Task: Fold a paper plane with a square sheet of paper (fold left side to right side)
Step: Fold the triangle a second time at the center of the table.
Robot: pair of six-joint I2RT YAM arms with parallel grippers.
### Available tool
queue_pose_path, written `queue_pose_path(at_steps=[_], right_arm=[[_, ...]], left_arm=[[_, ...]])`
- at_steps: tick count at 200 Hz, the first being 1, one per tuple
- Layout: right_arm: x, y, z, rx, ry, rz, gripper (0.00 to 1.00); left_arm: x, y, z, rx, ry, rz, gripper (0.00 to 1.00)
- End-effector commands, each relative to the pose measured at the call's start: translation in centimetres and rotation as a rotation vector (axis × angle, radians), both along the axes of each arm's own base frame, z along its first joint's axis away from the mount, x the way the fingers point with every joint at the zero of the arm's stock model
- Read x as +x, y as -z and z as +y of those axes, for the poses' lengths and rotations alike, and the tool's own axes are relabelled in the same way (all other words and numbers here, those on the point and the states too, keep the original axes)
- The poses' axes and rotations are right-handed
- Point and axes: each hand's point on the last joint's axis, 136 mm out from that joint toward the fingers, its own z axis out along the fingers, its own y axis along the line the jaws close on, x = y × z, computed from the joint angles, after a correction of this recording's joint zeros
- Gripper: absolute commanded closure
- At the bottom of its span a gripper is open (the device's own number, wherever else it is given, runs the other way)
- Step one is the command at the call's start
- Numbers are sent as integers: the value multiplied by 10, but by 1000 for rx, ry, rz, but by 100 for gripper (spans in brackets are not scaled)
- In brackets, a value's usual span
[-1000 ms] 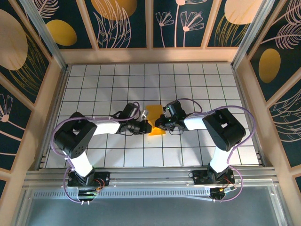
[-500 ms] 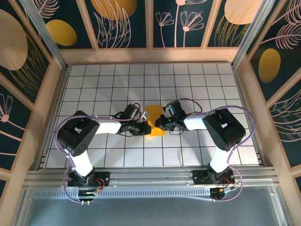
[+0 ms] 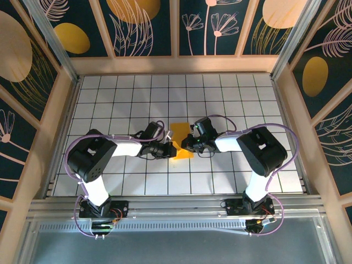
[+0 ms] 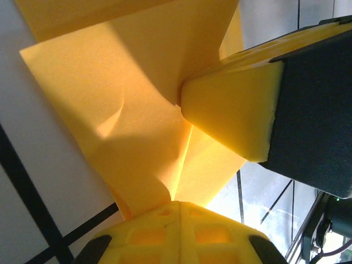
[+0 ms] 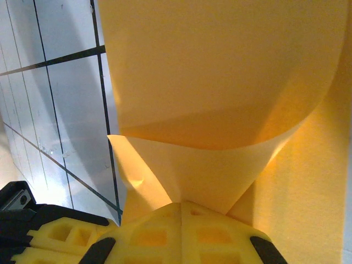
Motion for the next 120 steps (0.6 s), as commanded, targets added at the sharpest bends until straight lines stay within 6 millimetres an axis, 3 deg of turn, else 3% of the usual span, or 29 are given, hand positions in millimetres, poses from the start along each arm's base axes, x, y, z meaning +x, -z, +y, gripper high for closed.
queue_pose_path(at_steps=[1, 66, 120], right_arm=[[-11, 17, -7, -75, -9, 48, 100], [-10, 12, -4, -61, -14, 40, 100], [4, -17, 9, 1, -22, -23, 100]], left_arm=[[-10, 16, 8, 49, 16, 24, 94], [-13, 25, 13, 76, 14, 37, 95], [-16, 37, 20, 142, 10, 43, 98]])
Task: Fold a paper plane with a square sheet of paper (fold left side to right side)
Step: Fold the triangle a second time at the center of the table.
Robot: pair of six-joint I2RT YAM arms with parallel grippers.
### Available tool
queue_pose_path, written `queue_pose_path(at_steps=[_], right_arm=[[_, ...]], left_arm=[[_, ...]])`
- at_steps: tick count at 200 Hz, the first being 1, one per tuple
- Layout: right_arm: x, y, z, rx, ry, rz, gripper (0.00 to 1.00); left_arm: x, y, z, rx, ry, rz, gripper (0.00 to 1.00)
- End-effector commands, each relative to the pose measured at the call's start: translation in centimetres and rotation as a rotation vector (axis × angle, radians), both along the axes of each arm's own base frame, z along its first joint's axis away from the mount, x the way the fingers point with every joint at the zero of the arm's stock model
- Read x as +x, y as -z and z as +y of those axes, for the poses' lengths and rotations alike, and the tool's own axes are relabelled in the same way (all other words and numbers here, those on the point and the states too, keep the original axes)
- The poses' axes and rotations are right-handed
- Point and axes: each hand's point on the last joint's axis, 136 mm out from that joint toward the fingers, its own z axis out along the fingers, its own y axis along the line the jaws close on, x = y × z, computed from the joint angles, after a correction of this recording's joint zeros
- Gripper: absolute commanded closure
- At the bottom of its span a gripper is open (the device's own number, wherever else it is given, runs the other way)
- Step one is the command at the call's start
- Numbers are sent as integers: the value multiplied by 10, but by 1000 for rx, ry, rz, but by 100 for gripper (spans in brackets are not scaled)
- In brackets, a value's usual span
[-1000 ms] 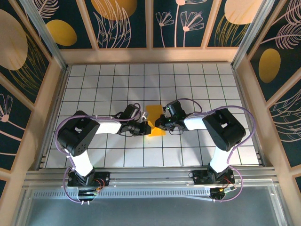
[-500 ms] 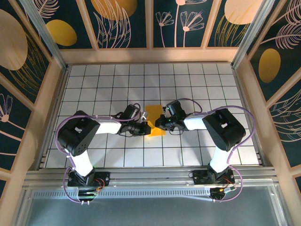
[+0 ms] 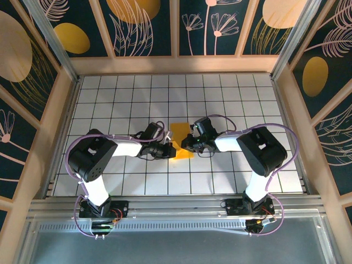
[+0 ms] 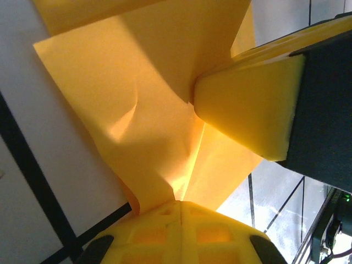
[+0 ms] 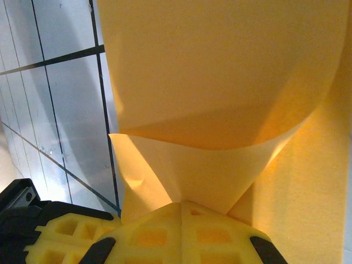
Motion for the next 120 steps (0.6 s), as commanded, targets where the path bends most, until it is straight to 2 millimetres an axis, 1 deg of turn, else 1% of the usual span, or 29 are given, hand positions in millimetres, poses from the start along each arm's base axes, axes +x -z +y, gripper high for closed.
queue_pose_path(at_steps=[1, 31, 62, 94, 120], right_arm=[[4, -16, 8, 6, -21, -33, 100], [13, -35, 10, 22, -17, -91, 100], [18, -49, 3, 13, 5, -144, 100], [16, -57, -4, 18, 19, -176, 100], [11, -60, -3, 42, 6, -190, 100]], left_arm=[[-15, 32, 18, 124, 4, 53, 98], [-15, 35, 19, 156, 0, 47, 100], [-14, 36, 18, 170, 5, 39, 100], [-13, 36, 16, 184, 10, 30, 100], [-12, 37, 16, 193, 9, 28, 100]])
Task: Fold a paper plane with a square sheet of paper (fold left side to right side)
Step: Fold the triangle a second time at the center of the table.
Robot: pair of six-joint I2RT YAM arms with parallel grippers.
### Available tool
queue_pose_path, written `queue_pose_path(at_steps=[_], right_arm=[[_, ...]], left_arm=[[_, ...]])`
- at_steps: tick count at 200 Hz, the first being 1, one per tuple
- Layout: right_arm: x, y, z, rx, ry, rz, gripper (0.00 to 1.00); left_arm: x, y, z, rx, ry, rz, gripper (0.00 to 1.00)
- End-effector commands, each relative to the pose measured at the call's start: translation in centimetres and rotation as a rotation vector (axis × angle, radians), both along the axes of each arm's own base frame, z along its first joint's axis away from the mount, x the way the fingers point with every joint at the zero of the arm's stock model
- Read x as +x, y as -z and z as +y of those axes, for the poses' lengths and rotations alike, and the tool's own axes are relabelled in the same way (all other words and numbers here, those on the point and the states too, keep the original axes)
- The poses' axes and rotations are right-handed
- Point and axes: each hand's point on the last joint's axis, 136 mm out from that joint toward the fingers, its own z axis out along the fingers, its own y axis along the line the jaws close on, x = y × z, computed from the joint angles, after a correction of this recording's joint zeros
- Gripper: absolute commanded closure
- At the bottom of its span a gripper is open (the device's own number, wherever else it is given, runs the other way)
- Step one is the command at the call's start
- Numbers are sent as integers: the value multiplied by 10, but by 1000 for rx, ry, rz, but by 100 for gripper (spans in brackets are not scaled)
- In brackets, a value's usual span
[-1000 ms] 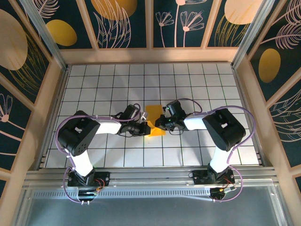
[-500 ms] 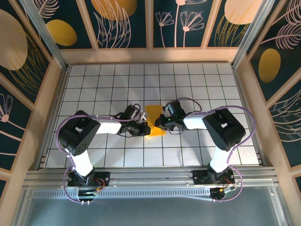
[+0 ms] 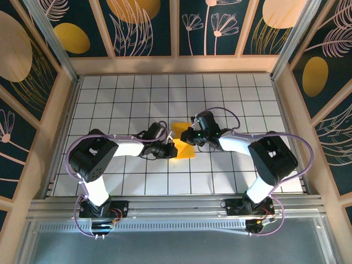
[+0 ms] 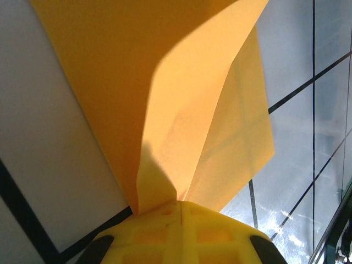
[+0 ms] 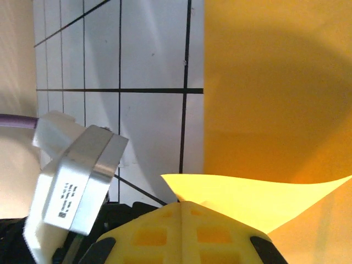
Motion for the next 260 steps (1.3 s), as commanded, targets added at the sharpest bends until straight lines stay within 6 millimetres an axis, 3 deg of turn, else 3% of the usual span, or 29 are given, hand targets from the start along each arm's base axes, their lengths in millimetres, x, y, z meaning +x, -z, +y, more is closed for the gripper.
queue_pose_path(at_steps=[1, 89, 151, 260], right_arm=[[-3, -1, -4, -3, -8, -34, 100], [-7, 8, 5, 36, -19, -40, 100], [-10, 26, 14, 28, -31, 1, 100], [-20, 66, -1, -73, -17, 69, 100]], left_arm=[[-14, 36, 22, 150, -11, 64, 100], [-13, 39, 20, 169, 1, 60, 100], [-13, 39, 19, 175, 4, 61, 100], [-14, 41, 22, 203, -3, 69, 100]])
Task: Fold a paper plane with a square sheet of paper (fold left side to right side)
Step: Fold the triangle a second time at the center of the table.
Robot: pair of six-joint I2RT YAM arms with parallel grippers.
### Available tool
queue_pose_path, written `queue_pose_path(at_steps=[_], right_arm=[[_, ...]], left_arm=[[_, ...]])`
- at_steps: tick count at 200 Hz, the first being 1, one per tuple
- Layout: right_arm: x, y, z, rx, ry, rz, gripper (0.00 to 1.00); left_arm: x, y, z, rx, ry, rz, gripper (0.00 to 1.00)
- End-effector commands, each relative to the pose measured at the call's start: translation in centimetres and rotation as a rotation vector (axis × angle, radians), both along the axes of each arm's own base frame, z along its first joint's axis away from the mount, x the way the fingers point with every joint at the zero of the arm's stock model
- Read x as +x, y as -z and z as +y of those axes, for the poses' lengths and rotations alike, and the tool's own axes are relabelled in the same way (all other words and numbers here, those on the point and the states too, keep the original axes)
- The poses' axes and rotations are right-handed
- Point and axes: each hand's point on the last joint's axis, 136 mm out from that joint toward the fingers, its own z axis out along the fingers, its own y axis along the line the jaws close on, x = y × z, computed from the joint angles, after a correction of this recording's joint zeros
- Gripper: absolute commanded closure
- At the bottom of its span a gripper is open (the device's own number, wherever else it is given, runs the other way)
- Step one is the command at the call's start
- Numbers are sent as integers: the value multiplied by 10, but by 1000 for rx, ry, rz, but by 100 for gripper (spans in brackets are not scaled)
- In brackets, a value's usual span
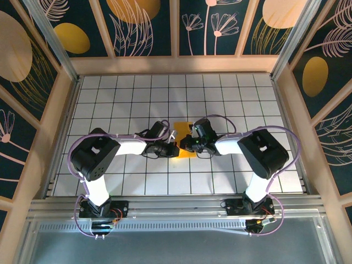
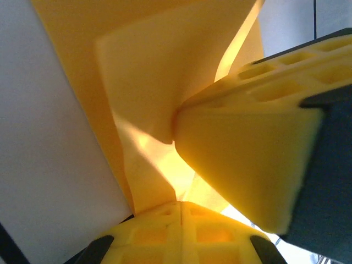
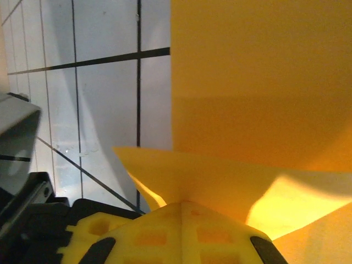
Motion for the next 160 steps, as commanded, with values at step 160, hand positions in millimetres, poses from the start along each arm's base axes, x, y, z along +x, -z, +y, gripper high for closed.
queue_pose_path(at_steps=[160], right_arm=[[22, 20, -39, -107, 84, -18, 100]], left_arm=[[-31, 49, 43, 251, -51, 127, 100]])
